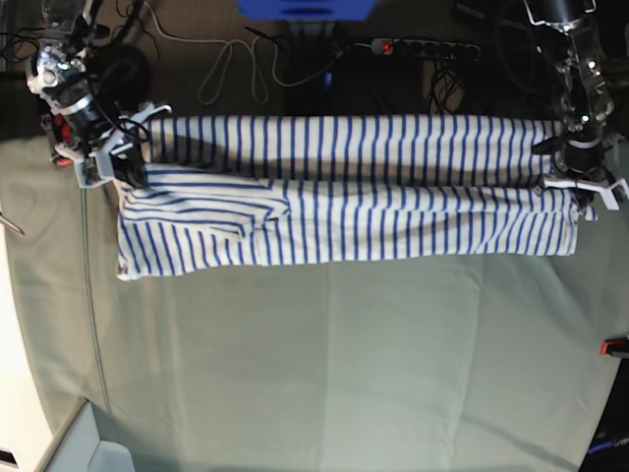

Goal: Layout the t-shirt on the table in an organized manner, then fold the t-shirt properly
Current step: 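Fold the shirt over again lengthwise with both grippers into a strip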

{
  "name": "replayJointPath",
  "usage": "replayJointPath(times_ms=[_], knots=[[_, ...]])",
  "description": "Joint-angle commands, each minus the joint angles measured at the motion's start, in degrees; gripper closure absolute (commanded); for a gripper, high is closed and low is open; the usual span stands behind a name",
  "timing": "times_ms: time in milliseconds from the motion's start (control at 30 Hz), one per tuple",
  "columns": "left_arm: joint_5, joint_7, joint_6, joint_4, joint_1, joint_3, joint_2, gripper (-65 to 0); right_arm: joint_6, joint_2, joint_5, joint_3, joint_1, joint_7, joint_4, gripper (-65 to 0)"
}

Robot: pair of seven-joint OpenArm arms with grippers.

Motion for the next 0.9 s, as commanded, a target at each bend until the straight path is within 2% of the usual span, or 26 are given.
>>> replayJointPath(times_ms=[0, 367, 533, 667, 867], knots=[[0.1, -1.55, 0.25, 1.08, 0.38, -0.44, -0.98, 0.0, -0.05, 0.48, 0.88, 0.26, 0.43, 1.87, 0.68, 0.0], [0.1, -1.55, 0.25, 5.56, 4.25, -0.61, -0.98, 0.0, -0.05, 0.39, 0.7, 0.26, -0.1, 1.69, -0.2, 0.0], [0.1, -1.55, 0.25, 4.77, 4.78, -3.43, -0.98, 0.0, -0.05, 0.39, 0.79, 0.26, -2.12, 2.22, 0.06, 0.0], [0.1, -1.55, 0.25, 4.95, 4.87, -3.34, -0.98, 0.0, -0.05, -1.63, 0.61, 0.26, -3.44, 1.87, 1.91, 0.0], [0.1, -1.55, 0.25, 4.86, 4.78, -3.34, -0.98, 0.0, -0.05, -2.24, 0.61, 2.73, -0.8, 1.96, -1.96, 0.0]])
